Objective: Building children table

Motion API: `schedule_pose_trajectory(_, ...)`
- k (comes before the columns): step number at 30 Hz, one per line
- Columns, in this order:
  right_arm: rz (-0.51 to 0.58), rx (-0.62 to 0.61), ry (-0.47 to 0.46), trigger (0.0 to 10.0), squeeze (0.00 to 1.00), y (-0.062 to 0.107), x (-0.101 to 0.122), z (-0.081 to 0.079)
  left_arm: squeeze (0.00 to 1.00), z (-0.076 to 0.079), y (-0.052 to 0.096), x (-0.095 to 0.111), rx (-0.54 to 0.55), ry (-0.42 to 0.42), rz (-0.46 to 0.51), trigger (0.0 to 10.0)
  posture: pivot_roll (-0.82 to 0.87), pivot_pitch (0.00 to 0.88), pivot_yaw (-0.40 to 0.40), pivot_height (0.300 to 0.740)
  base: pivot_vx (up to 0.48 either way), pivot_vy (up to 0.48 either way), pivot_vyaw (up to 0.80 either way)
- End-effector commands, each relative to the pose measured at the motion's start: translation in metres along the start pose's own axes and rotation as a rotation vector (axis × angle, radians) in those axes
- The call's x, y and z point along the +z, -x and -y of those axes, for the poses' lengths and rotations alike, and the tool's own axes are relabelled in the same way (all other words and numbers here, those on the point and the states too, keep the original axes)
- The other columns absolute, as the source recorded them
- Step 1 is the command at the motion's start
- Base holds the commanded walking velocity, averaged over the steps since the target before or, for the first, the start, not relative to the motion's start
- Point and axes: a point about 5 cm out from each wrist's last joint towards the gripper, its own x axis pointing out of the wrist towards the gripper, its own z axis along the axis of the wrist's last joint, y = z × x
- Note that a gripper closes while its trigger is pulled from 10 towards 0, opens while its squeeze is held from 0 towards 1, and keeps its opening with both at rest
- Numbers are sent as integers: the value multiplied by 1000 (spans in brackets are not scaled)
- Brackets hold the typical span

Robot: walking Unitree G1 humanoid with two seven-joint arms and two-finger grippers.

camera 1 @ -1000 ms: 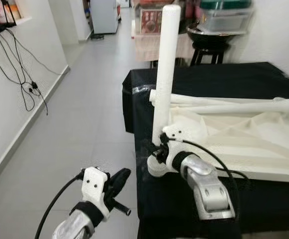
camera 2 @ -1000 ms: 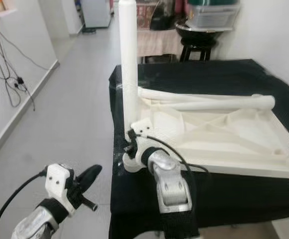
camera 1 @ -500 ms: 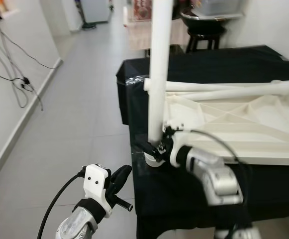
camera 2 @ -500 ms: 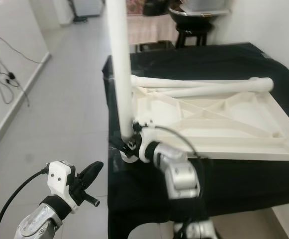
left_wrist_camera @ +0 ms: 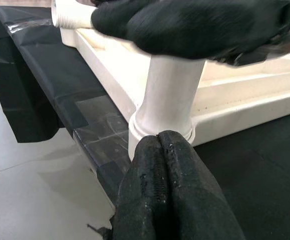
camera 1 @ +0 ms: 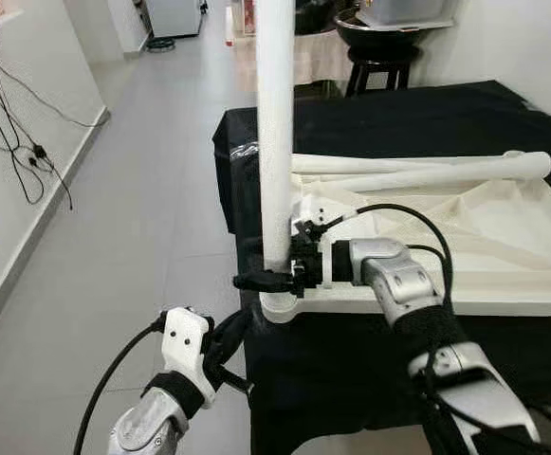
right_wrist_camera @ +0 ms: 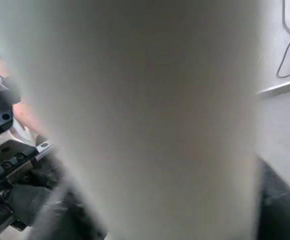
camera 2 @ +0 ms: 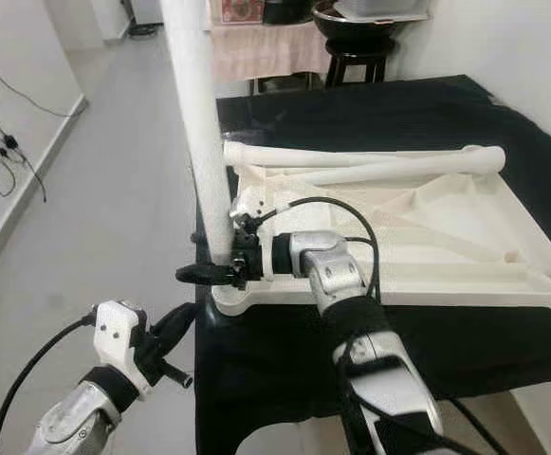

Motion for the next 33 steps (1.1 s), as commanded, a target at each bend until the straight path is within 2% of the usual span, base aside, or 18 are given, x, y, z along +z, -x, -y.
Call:
schedule_pose_trajectory(1,-28,46,-32,0,0,-9,-11,-3,0,-1,1,-5,5,7,-22,10000,48,24,25,740,0,0,0)
schedule_pose_trajectory(6,-13,-1,-21,0,0,-2,-12,2,0,-1,0,-4,2,11,-20,10000,39,26,27,740,0,0,0)
schedule_pose_trajectory(8,-11,-80,-16,0,0,7,-16,6,0,0,0,-4,1,14,-19,10000,37,27,24,740,0,0,0)
schedule_pose_trajectory(10,-10,-102,-16,0,0,9,-17,7,0,0,0,-4,0,14,-19,10000,37,27,24,740,0,0,0)
schedule_pose_trajectory(11,-20,-183,-32,0,0,15,-23,8,0,0,0,-4,0,16,-17,10000,24,38,21,740,0,0,0)
schedule_pose_trajectory(12,10,-773,-119,0,0,24,-34,19,0,-2,2,-3,2,18,-14,10000,13,46,25,740,0,0,0)
schedule_pose_trajectory(13,10,-773,-119,0,0,24,-34,19,0,-2,2,-3,2,18,-14,10000,13,46,25,740,0,0,0)
schedule_pose_trajectory(14,-69,-1146,-216,0,0,47,-53,13,0,-3,3,-3,3,18,-13,10000,2,57,28,740,0,0,0)
schedule_pose_trajectory(15,-103,-1194,-307,0,0,50,-71,-8,0,-3,3,-2,3,19,-13,10000,-2,61,29,740,0,0,0)
schedule_pose_trajectory(17,-144,-1001,-203,0,0,40,-71,-36,0,-5,3,-3,-4,25,-17,10000,-12,64,41,740,0,0,0)
schedule_pose_trajectory(18,-144,-1001,-203,0,0,40,-71,-36,0,-5,3,-3,-4,25,-17,10000,-12,64,41,740,0,0,0)
schedule_pose_trajectory(20,-119,-1034,-134,0,0,49,-60,-21,0,-5,2,-4,-12,31,-21,10000,-33,44,43,740,0,0,0)
schedule_pose_trajectory(23,-103,-1061,-175,0,0,53,-62,-14,0,-6,2,-3,-21,37,-21,10000,-13,51,33,740,0,0,0)
schedule_pose_trajectory(28,-96,-932,-161,0,0,31,-61,-19,0,-6,2,-3,-2,32,-16,10000,-8,48,40,740,0,0,0)
schedule_pose_trajectory(29,-100,-921,-160,9490,0,26,-58,-21,0,-6,2,-3,-3,33,-17,10000,-7,47,38,740,0,0,0)
schedule_pose_trajectory(30,-100,-929,-158,9490,0,23,-55,-22,0,-6,2,-3,-6,37,-18,10000,-7,47,38,740,0,0,0)
schedule_pose_trajectory(31,-72,-891,-162,10000,0,16,-50,-23,0,-6,2,-4,-9,39,-19,10000,-10,47,42,740,0,0,0)
schedule_pose_trajectory(33,-45,-856,-170,10000,0,10,-43,-28,0,-6,2,-4,-12,40,-20,10000,-9,47,40,740,0,0,0)
